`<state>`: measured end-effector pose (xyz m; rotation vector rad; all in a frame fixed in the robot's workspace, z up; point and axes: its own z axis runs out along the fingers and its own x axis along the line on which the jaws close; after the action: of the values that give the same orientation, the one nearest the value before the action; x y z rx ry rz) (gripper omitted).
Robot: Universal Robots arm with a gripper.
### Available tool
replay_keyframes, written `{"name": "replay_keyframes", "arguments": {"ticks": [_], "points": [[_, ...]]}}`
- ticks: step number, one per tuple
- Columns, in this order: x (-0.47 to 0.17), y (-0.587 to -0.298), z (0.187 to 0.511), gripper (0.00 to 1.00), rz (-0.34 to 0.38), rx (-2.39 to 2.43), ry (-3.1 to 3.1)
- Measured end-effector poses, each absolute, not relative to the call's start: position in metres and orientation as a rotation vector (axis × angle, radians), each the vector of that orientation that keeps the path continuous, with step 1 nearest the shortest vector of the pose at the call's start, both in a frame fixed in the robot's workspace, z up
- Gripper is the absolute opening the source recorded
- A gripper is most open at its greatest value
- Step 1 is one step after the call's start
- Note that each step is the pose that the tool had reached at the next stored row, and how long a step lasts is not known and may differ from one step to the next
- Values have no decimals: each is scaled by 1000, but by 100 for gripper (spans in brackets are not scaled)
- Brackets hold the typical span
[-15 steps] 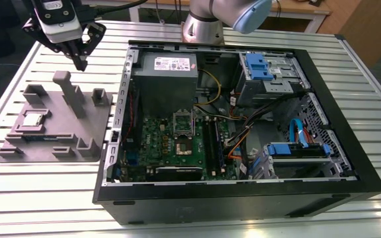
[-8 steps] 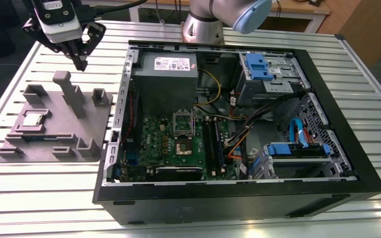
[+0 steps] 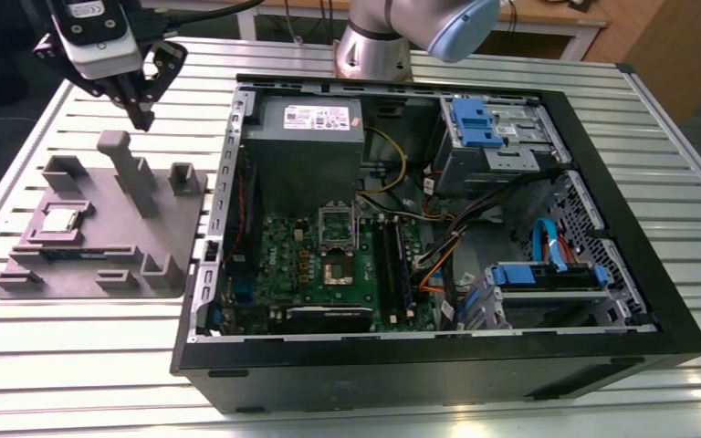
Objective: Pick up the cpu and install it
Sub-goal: 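Reach for the cpu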
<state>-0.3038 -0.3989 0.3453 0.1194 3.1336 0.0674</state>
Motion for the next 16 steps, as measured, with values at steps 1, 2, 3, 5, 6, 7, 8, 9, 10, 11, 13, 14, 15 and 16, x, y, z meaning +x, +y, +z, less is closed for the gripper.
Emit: {"name": "replay_keyframes", "arguments": {"ticks": [1,2,3,5,6,7,8,9,10,11,13,14,15,16], "points": [[-308,-399,345,10,67,119,3134],[-313,-399,345,10,68,119,3134],[-317,-399,345,10,67,119,3134],[-326,-399,344,10,67,119,3134],[-331,-399,344,10,67,119,3134],[-335,-399,344,10,67,119,3134],[-340,-399,344,10,67,119,3134],[-344,-399,344,10,67,119,3134],[-349,-399,344,10,67,119,3134],[-354,-399,343,10,67,119,3134],[-363,-399,343,10,67,119,3134],[-367,-399,343,10,67,119,3134],[-372,-399,342,10,67,119,3134],[-376,-399,342,10,68,119,3134]]}}
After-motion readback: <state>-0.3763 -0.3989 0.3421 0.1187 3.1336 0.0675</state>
